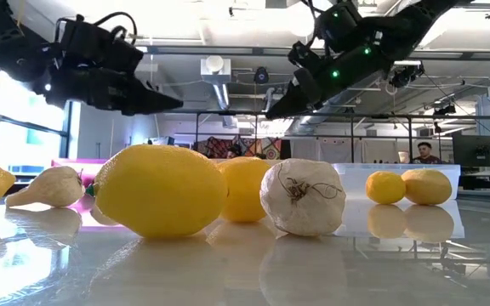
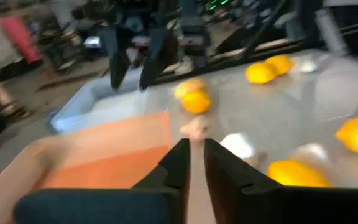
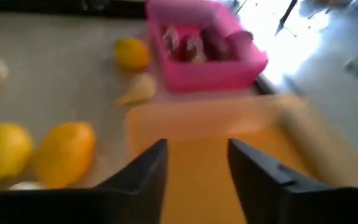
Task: Sort produce into baskets
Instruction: Put the yellow lemon into the transparent bin
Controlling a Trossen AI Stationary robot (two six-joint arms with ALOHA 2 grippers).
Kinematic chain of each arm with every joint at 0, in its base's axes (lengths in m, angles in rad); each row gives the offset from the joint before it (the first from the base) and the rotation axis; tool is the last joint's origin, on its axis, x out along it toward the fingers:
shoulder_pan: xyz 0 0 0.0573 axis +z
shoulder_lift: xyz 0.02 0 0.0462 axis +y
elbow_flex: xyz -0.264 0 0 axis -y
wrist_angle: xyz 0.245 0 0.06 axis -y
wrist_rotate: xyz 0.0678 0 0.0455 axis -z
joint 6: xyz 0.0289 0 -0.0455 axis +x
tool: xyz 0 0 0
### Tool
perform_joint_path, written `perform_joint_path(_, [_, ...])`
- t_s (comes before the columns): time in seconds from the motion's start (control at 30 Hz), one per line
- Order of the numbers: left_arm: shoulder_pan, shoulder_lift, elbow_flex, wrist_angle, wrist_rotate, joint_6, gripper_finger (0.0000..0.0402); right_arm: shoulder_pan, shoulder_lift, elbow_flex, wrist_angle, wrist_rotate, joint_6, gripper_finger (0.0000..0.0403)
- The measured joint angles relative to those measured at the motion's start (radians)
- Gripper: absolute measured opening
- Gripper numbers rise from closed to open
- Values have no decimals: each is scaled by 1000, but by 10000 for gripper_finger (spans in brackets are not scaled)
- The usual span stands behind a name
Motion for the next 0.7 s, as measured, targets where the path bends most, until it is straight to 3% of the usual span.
perform_joint_path(0.17, [-23, 56, 0, 68, 1, 9, 5, 82, 0, 91, -286, 34, 120, 40])
perform_joint_path(0.27, [-26, 96, 0, 110, -2, 10, 6, 146, 0, 144, -460, 101, 179, 6])
perform_joint_path(0.47, [-26, 162, 0, 163, -21, 9, 1, 253, 0, 248, -833, 126, 312, 42])
perform_joint_path(0.7, [-26, 190, 0, 193, -22, -18, 1, 292, -1, 274, -1103, 143, 326, 134])
